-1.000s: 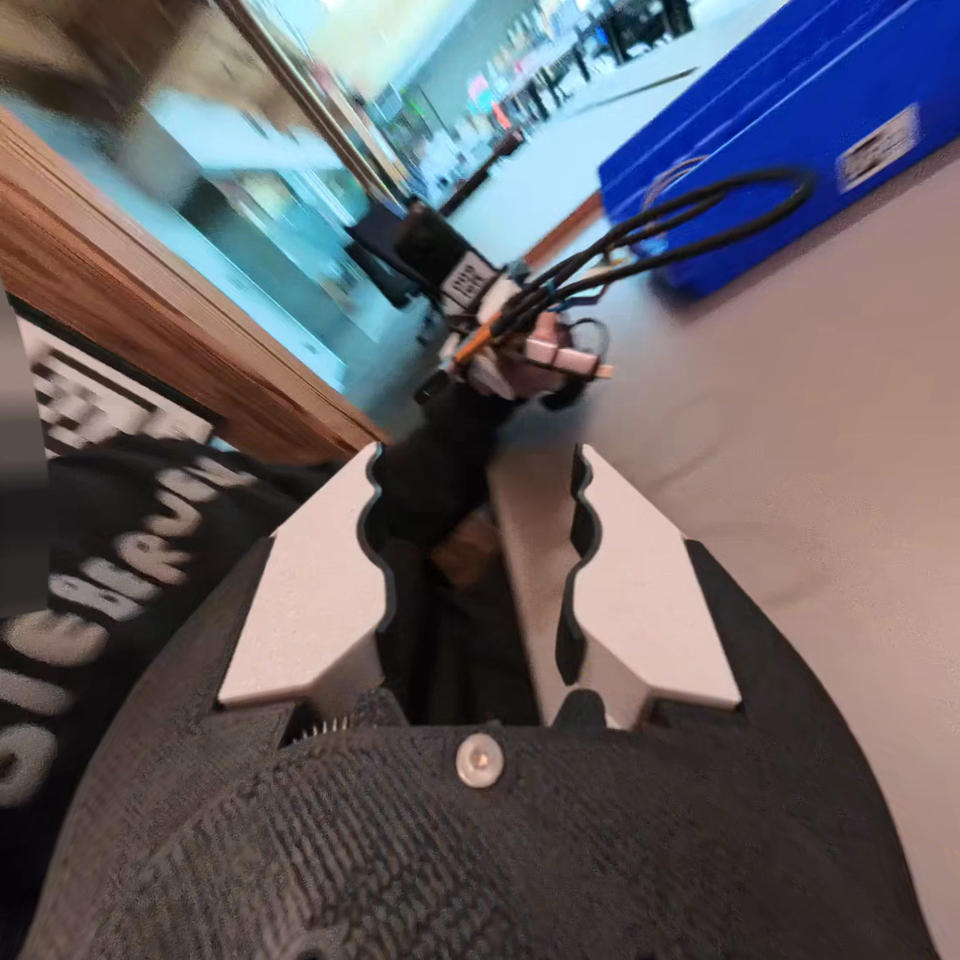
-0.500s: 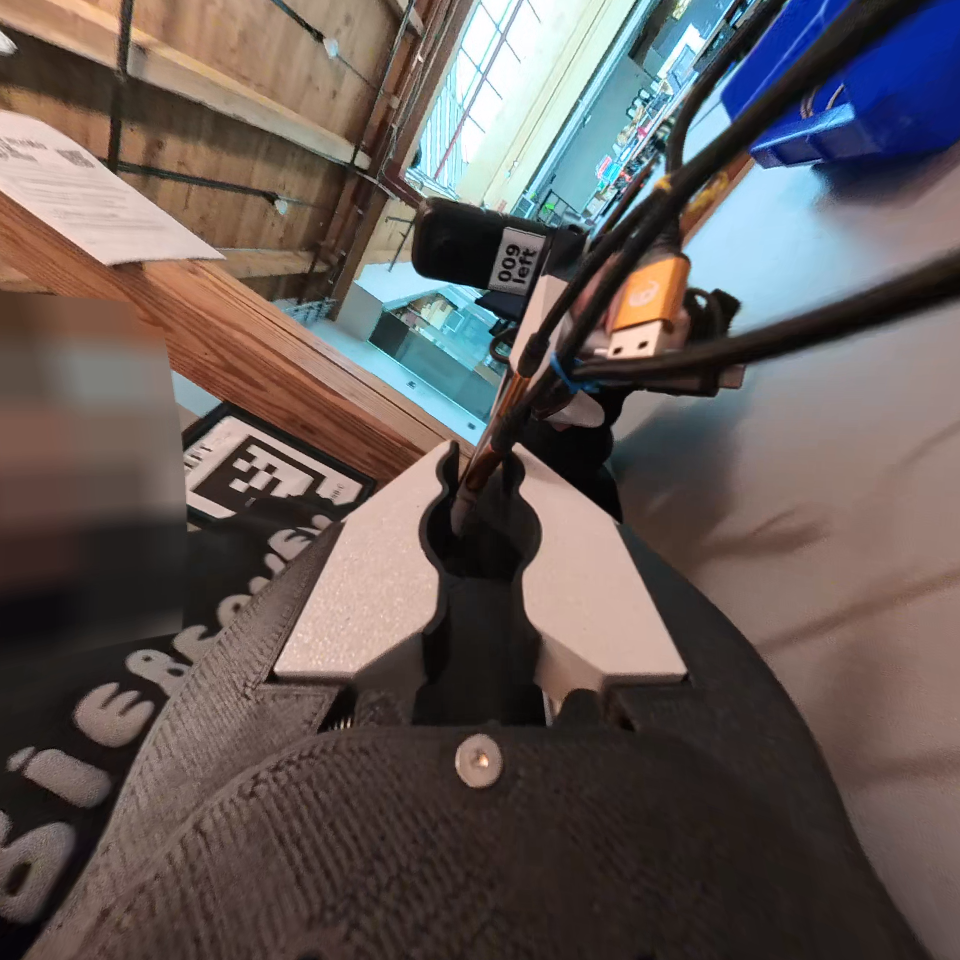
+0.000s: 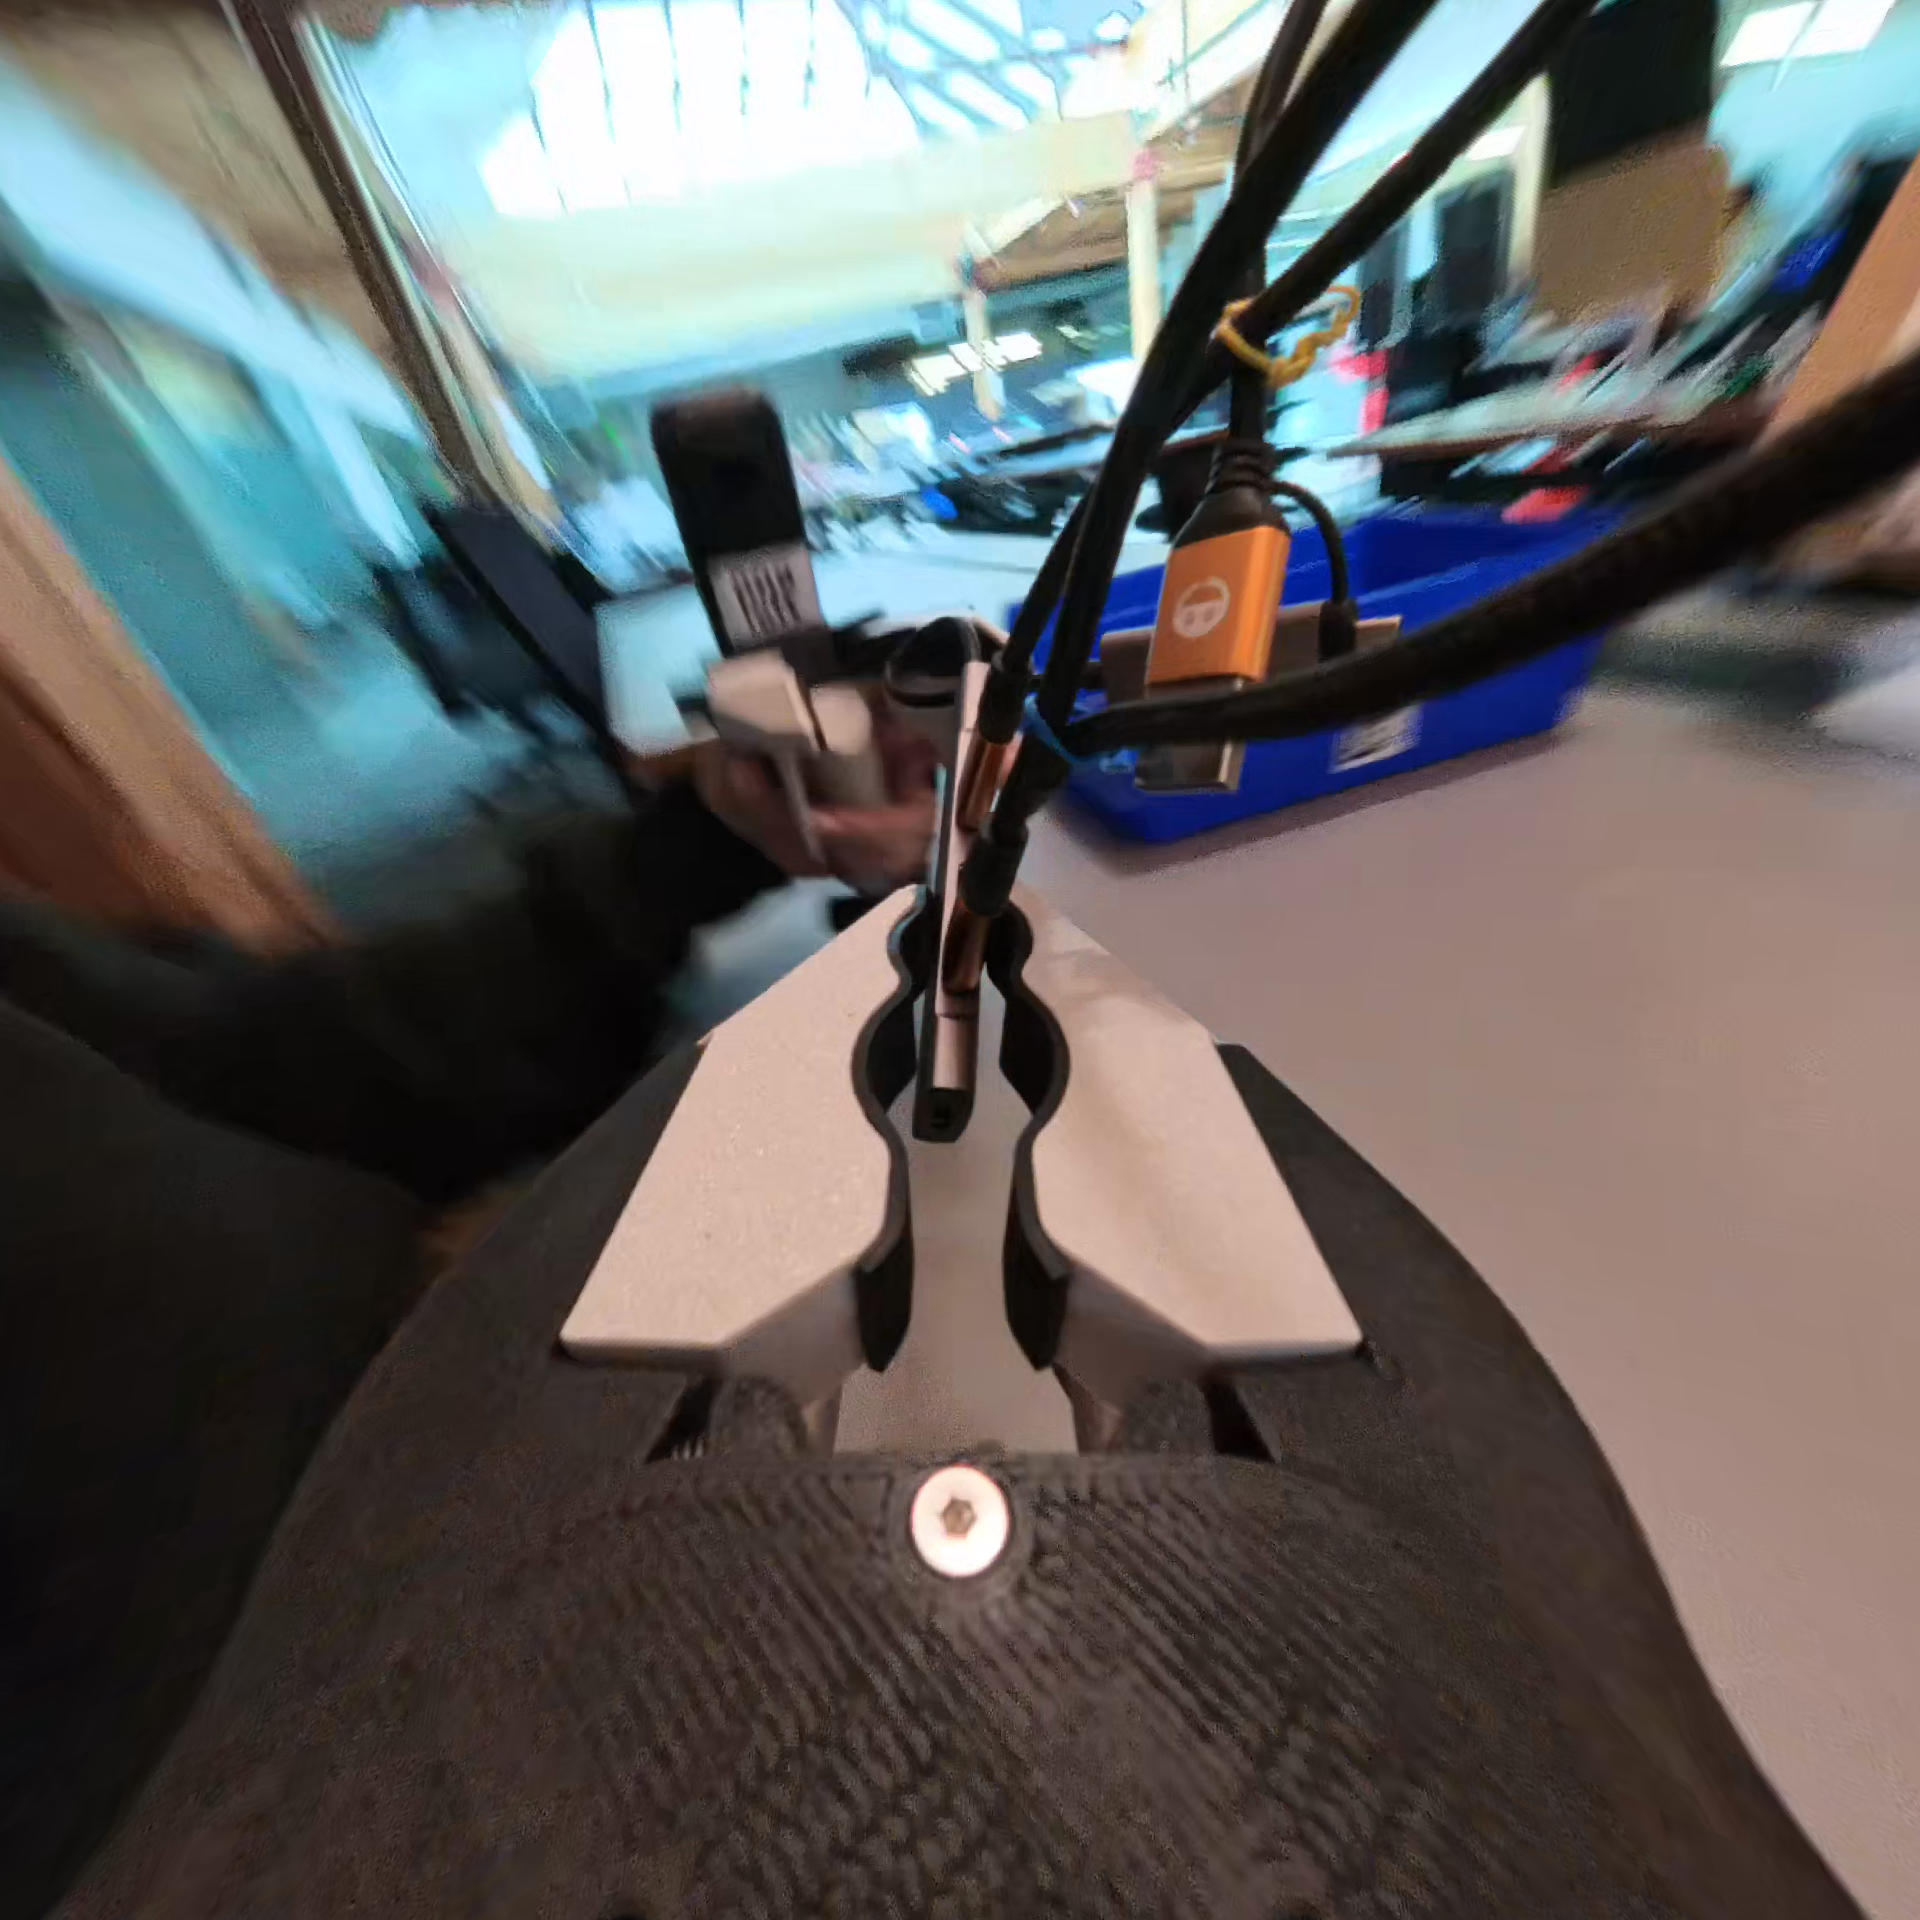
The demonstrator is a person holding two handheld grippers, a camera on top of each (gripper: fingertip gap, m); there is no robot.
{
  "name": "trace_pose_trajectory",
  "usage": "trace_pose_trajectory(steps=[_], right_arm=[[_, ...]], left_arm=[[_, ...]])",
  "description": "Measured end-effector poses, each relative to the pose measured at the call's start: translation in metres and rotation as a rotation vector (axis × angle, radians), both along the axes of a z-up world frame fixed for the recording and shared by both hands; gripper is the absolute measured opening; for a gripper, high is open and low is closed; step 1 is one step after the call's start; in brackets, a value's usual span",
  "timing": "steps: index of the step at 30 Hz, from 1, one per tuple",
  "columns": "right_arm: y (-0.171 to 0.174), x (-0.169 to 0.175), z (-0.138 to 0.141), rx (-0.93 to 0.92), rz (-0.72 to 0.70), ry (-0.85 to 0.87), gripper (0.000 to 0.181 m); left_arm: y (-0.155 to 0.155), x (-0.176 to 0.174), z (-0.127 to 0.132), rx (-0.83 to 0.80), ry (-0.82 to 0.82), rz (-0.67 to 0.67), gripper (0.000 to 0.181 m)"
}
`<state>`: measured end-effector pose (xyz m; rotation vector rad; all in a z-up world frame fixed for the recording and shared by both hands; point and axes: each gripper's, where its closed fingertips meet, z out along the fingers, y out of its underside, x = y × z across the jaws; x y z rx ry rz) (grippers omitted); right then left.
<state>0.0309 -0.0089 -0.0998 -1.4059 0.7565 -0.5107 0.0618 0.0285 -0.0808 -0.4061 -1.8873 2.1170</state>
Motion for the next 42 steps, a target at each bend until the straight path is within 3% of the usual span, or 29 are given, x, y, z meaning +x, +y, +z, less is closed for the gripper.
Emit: trace_pose_trajectory(steps=[4, 6, 10, 12, 15, 17, 19, 23, 29, 34, 42], right_arm=[[-0.017, -0.002, -0.005, -0.732, -0.183, -0.401, 0.007], [-0.016, -0.004, 0.001, -0.909, -0.234, -0.539, 0.007], [-0.010, -0.006, 0.000, -1.210, -0.268, -0.738, 0.006], [-0.005, -0.009, -0.002, -1.300, -0.242, -0.823, 0.007], [0.002, -0.011, -0.002, -1.293, -0.214, -0.846, 0.006], [0.003, -0.014, 0.010, -1.260, -0.247, -0.896, 0.006], [0.002, -0.016, 0.023, -1.144, -0.270, -0.888, 0.006], [0.005, -0.016, 0.025, -1.095, -0.270, -0.889, 0.007], [0.023, -0.014, 0.008, -1.112, -0.200, -0.885, 0.006], [0.019, -0.013, 0.007, -1.121, -0.207, -0.883, 0.006], [0.015, -0.012, 0.007, -1.122, -0.190, -0.858, 0.006]], left_arm=[[0.002, 0.014, -0.015, 0.191, 0.195, -0.011, 0.051], [0.002, 0.014, -0.021, 0.245, 0.309, -0.051, 0.051], [0.002, 0.020, -0.015, 0.205, 0.548, -0.148, 0.051], [0.007, 0.019, -0.021, 0.226, 0.561, -0.192, 0.047], [0.015, 0.024, -0.024, 0.208, 0.482, -0.168, 0.049], [0.017, 0.033, -0.030, 0.221, 0.425, -0.078, 0.078], [0.020, 0.035, -0.045, 0.282, 0.337, -0.026, 0.085], [0.020, 0.006, -0.040, 0.281, 0.257, -0.157, 0.059], [-0.003, -0.039, -0.026, 0.245, 0.196, -0.305, 0.053], [-0.008, -0.042, -0.012, 0.166, 0.149, -0.283, 0.023], [-0.012, -0.038, -0.009, 0.140, 0.136, -0.242, 0.022]])
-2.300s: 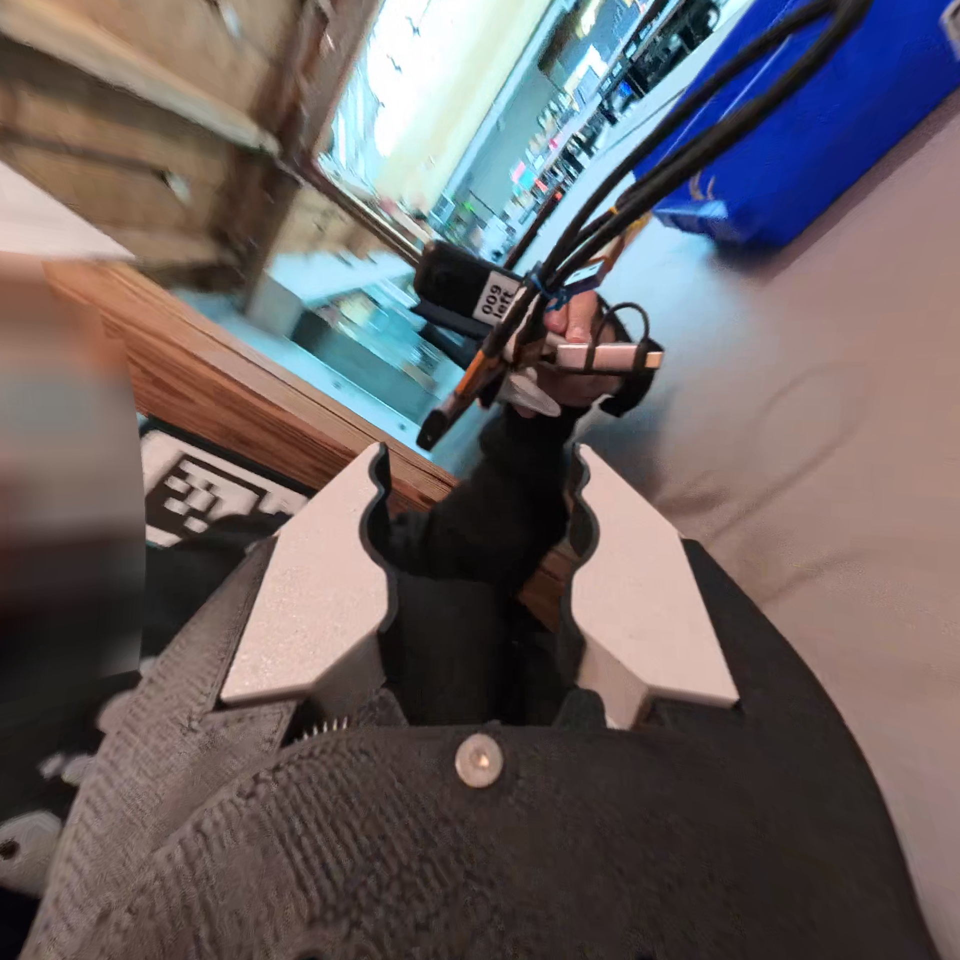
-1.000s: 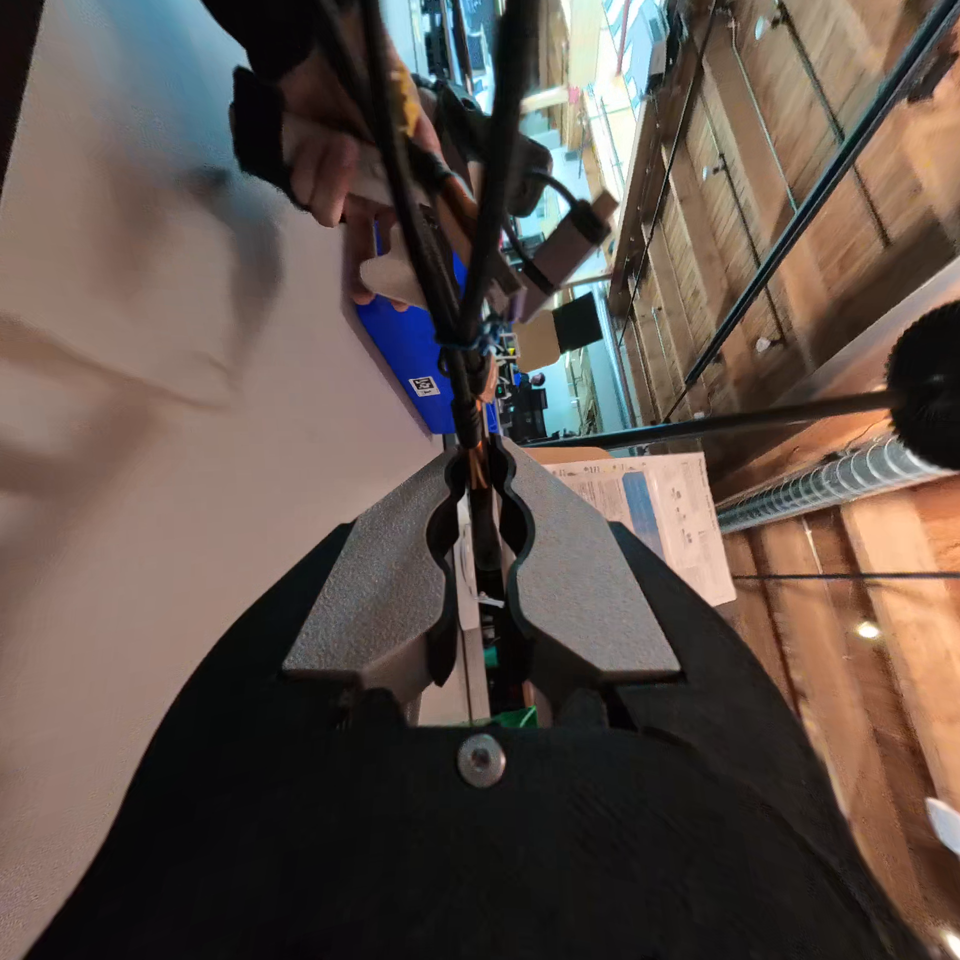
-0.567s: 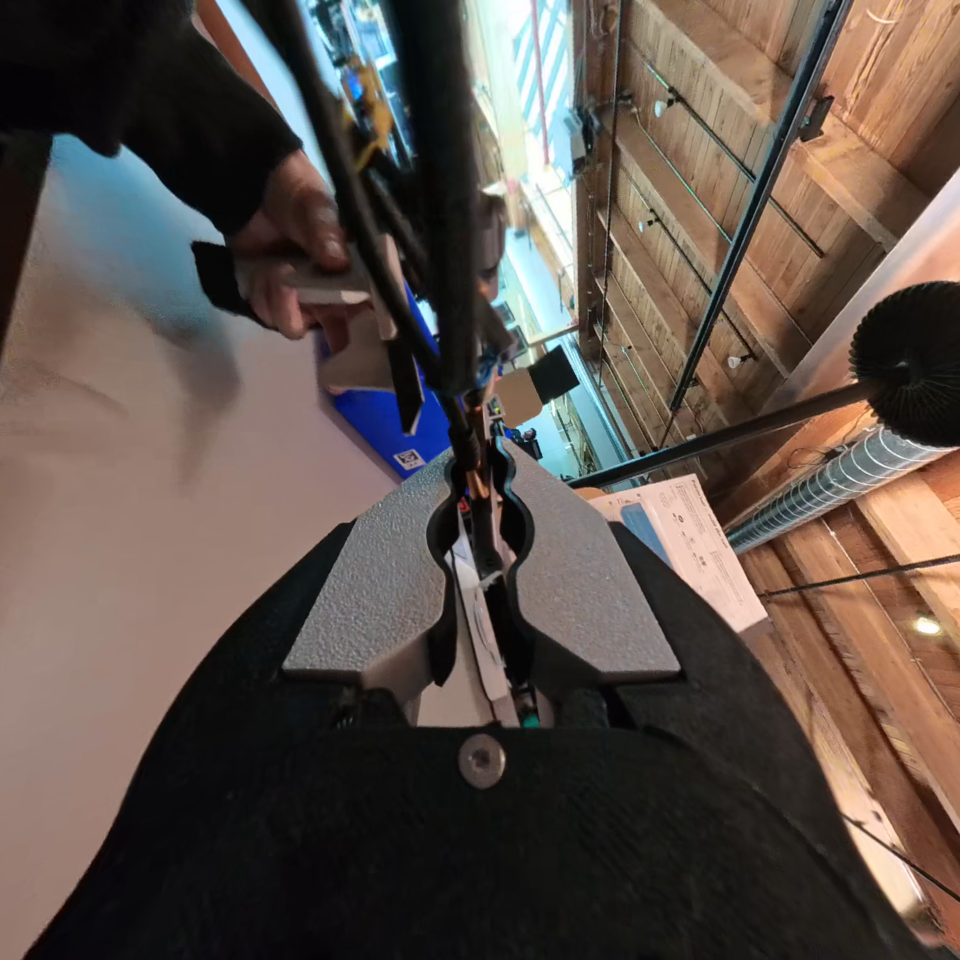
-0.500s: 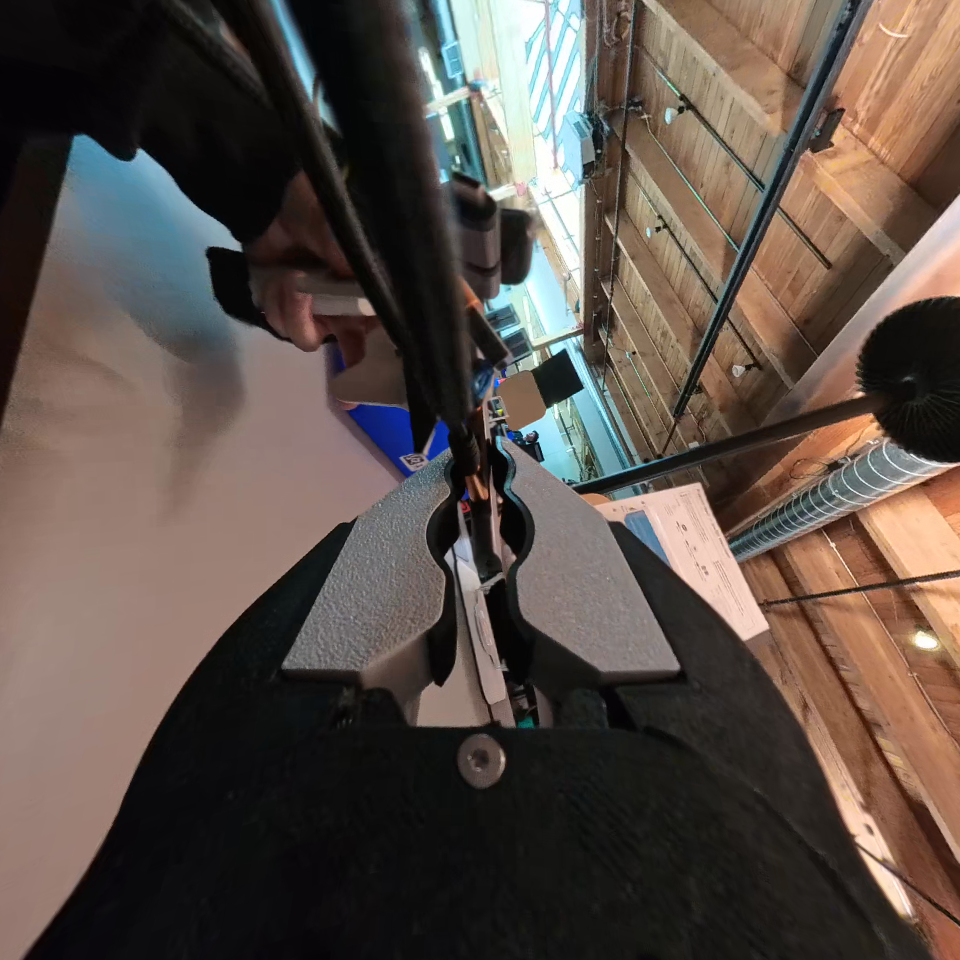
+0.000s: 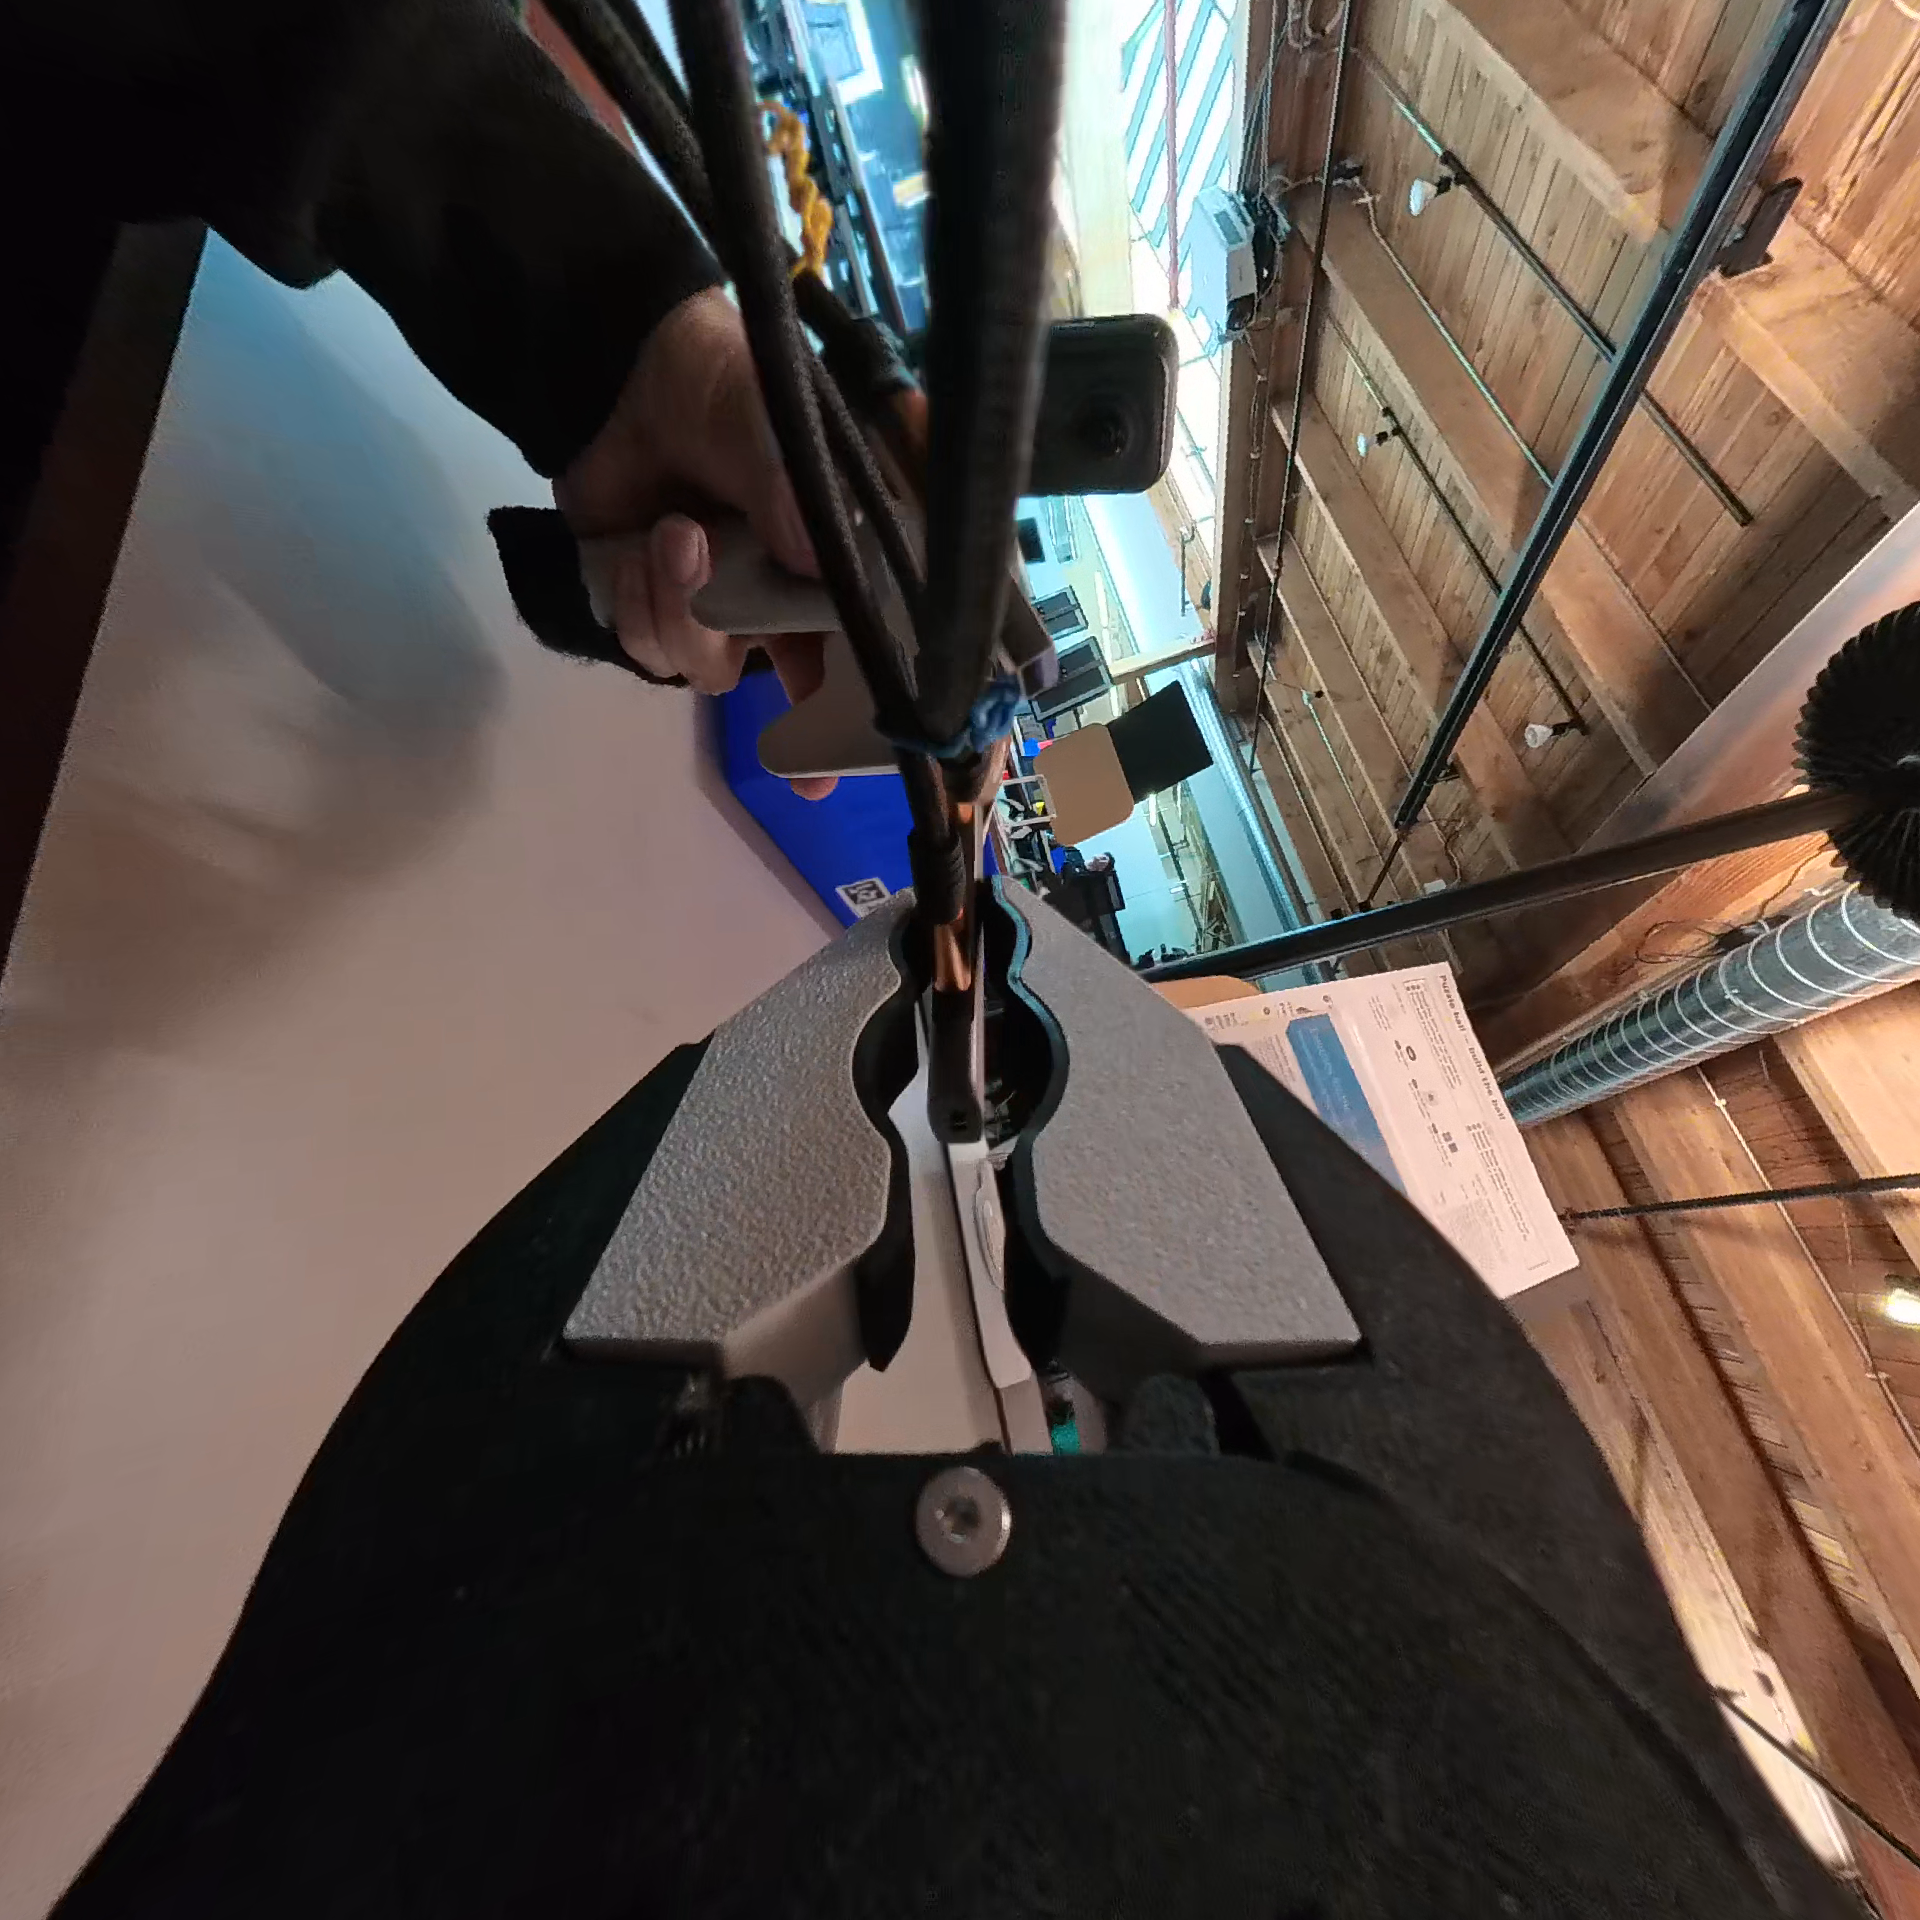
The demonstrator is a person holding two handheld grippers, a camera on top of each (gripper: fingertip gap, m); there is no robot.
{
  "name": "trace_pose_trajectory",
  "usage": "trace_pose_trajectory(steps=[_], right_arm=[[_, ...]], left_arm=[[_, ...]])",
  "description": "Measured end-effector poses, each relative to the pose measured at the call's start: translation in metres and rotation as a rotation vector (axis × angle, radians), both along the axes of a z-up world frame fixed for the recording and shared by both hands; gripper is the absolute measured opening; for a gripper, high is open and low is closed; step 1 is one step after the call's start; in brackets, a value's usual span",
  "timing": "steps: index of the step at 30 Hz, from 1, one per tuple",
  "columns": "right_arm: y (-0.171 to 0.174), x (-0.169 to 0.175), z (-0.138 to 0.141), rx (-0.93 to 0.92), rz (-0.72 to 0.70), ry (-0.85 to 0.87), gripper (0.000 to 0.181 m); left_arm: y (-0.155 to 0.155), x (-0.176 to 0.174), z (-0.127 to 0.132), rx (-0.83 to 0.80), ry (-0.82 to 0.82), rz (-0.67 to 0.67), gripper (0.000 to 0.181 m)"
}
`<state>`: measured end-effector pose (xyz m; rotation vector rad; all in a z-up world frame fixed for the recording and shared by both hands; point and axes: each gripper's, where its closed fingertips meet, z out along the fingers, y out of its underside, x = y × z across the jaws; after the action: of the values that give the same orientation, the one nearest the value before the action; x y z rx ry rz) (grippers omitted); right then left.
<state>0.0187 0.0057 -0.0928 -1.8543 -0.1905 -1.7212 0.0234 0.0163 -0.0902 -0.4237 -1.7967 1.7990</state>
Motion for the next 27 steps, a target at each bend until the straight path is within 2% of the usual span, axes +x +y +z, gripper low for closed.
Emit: trace_pose_trajectory(steps=[4, 6, 7, 8, 10, 12, 15, 18, 21, 23, 26, 27], right_arm=[[-0.005, 0.003, -0.003, 0.001, -0.011, 0.035, 0.006], [-0.014, 0.011, -0.008, 0.031, -0.043, 0.097, 0.009], [-0.023, 0.016, -0.012, 0.054, -0.062, 0.132, 0.018], [-0.035, 0.022, -0.015, 0.116, -0.093, 0.185, 0.036], [-0.063, 0.032, -0.027, 0.348, -0.150, 0.378, 0.058], [-0.084, 0.034, -0.033, 0.617, -0.167, 0.573, 0.076], [-0.101, 0.038, -0.021, 0.964, -0.193, 0.724, 0.074], [-0.087, 0.046, -0.006, 1.128, -0.129, 0.748, 0.068], [-0.070, 0.058, -0.001, 1.247, -0.061, 0.783, 0.061], [-0.066, 0.066, -0.003, 1.309, -0.062, 0.798, 0.048], [-0.061, 0.070, -0.012, 1.246, -0.065, 0.792, 0.030], [-0.060, 0.071, -0.013, 1.228, -0.072, 0.773, 0.030]], left_arm=[[-0.005, 0.004, -0.004, 0.030, -0.033, 0.029, 0.022], [-0.012, 0.011, -0.007, 0.037, -0.097, 0.104, 0.022], [-0.016, 0.017, -0.009, 0.030, -0.144, 0.158, 0.022], [-0.018, 0.023, -0.012, 0.035, -0.185, 0.208, 0.022], [-0.019, 0.040, -0.015, 0.029, -0.261, 0.324, 0.021], [-0.016, 0.055, -0.009, -0.059, -0.353, 0.432, 0.021], [-0.013, 0.073, 0.000, -0.142, -0.437, 0.570, 0.021], [-0.013, 0.074, 0.011, -0.241, -0.462, 0.633, 0.021], [-0.017, 0.071, 0.012, -0.259, -0.524, 0.665, 0.021], [-0.020, 0.070, 0.010, -0.253, -0.587, 0.692, 0.021], [-0.023, 0.066, 0.010, -0.255, -0.638, 0.703, 0.021], [-0.025, 0.065, 0.010, -0.257, -0.642, 0.701, 0.022]])
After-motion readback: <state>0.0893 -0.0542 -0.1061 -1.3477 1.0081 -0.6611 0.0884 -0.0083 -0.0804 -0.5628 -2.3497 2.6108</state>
